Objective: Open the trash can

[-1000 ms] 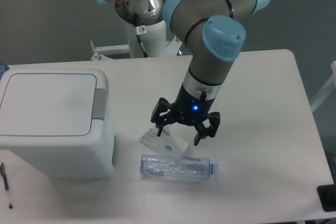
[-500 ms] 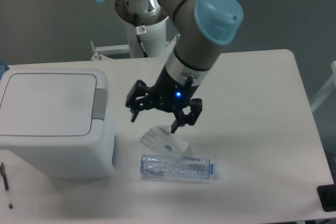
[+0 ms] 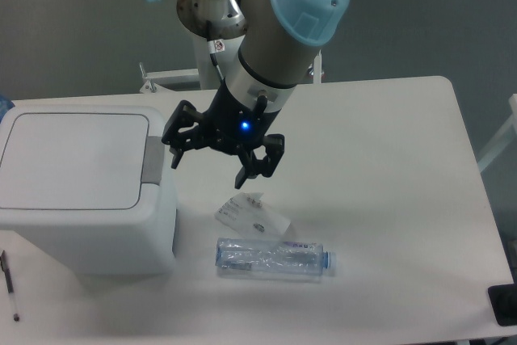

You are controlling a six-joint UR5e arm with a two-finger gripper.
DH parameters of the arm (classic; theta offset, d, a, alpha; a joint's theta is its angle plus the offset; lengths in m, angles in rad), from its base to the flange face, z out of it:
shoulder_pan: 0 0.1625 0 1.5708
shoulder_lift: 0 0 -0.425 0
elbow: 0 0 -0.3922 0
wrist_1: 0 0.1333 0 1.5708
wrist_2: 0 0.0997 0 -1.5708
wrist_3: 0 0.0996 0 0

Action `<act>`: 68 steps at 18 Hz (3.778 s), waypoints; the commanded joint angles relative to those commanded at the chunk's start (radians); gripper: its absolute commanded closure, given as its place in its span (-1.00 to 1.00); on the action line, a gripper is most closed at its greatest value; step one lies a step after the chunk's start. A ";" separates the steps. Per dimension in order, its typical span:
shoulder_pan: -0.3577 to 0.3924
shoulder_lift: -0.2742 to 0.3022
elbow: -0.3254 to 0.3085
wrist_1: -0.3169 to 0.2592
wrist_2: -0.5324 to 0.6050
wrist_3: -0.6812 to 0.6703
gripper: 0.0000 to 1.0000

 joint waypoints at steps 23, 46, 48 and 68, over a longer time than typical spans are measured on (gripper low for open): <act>-0.020 0.006 -0.023 -0.012 0.008 -0.008 -1.00; -0.035 -0.026 -0.035 -0.005 0.044 -0.012 -1.00; -0.035 -0.027 -0.035 -0.005 0.046 -0.012 -1.00; -0.038 -0.037 -0.037 -0.002 0.048 -0.028 -1.00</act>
